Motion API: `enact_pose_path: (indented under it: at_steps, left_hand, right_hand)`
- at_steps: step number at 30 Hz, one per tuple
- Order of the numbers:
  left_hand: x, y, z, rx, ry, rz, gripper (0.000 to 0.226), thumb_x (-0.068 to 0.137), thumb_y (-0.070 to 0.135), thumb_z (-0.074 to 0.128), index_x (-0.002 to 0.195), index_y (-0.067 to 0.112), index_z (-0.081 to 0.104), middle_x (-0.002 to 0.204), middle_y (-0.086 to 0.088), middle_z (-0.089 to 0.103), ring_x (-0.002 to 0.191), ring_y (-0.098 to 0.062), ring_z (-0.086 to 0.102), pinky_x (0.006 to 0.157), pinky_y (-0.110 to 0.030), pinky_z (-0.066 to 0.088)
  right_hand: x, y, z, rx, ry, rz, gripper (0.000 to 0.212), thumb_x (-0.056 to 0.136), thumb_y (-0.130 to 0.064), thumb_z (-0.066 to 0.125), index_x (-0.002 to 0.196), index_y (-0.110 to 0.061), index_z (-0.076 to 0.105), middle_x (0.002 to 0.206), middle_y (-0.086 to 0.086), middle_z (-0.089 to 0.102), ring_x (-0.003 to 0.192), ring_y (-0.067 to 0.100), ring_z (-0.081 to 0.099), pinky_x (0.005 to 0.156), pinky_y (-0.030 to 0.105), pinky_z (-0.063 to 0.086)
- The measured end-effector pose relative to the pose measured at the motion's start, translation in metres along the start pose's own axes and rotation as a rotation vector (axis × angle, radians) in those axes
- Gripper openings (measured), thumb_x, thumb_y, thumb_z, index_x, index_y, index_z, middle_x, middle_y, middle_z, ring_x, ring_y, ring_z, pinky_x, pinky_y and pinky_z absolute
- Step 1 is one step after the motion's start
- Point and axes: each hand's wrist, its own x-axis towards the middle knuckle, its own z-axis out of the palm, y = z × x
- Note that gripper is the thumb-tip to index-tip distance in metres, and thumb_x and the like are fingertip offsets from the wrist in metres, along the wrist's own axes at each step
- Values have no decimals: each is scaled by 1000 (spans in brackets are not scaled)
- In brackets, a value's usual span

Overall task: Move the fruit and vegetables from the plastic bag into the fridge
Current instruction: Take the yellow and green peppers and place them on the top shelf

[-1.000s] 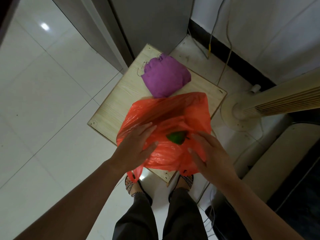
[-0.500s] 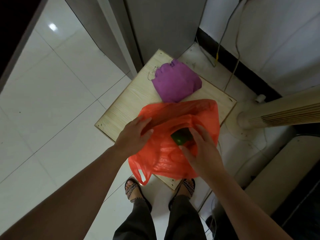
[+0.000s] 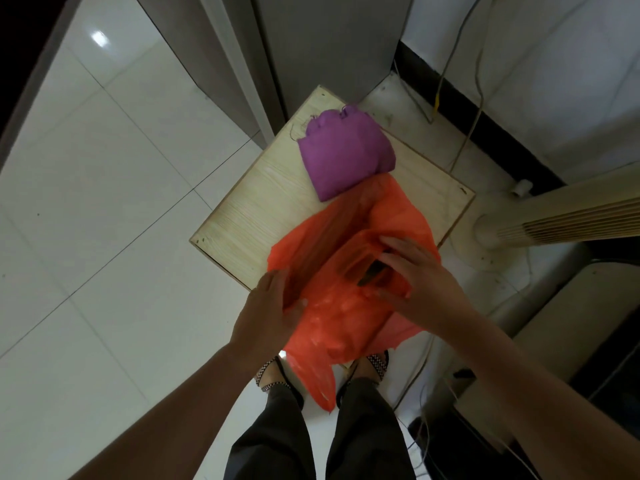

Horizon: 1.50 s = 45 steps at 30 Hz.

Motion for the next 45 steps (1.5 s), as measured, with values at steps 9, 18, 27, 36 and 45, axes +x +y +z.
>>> enact_pose_path:
  at_steps: [9,18,27,36,45]
  left_hand:
    - [27,84,-23,62,99,654,44,93,30,40,135,19,46,140,-6,46,129,-19,42,106,-33,35]
    - [36,63,-5,430,-168,632,68,86,48,31,146,16,26,153,-5,29,140,-25,29,104,-53,37]
    - [72,61,-10,465,-149,525,92,74,69,24,149,17,12,155,-7,21,143,-22,18,114,-46,23]
    - [65,54,-1,544,-146,528,92,64,67,42,137,12,43,138,-10,50,138,-33,30,95,-65,36]
    - [66,50,-8,445,-181,503,89,71,67,37,145,19,28,151,-4,32,143,-25,17,108,-56,28]
  right_hand:
    - [-55,8,-15,28,219,-4,49,83,-50,54,124,-24,50,139,-1,47,132,23,38,94,45,47]
    - [-64,-9,5,243,192,213,54,88,-57,39,127,-23,51,128,-5,53,108,8,54,80,14,42]
    - [-20,20,0,289,123,258,68,84,-55,53,142,-25,34,147,-2,35,131,14,36,106,31,34]
    - [-20,17,23,181,88,161,78,67,-66,60,136,-36,40,152,-1,19,136,20,24,102,33,26]
    - [-34,12,21,180,205,181,75,61,-61,67,124,-25,49,140,-1,35,127,15,34,101,32,36]
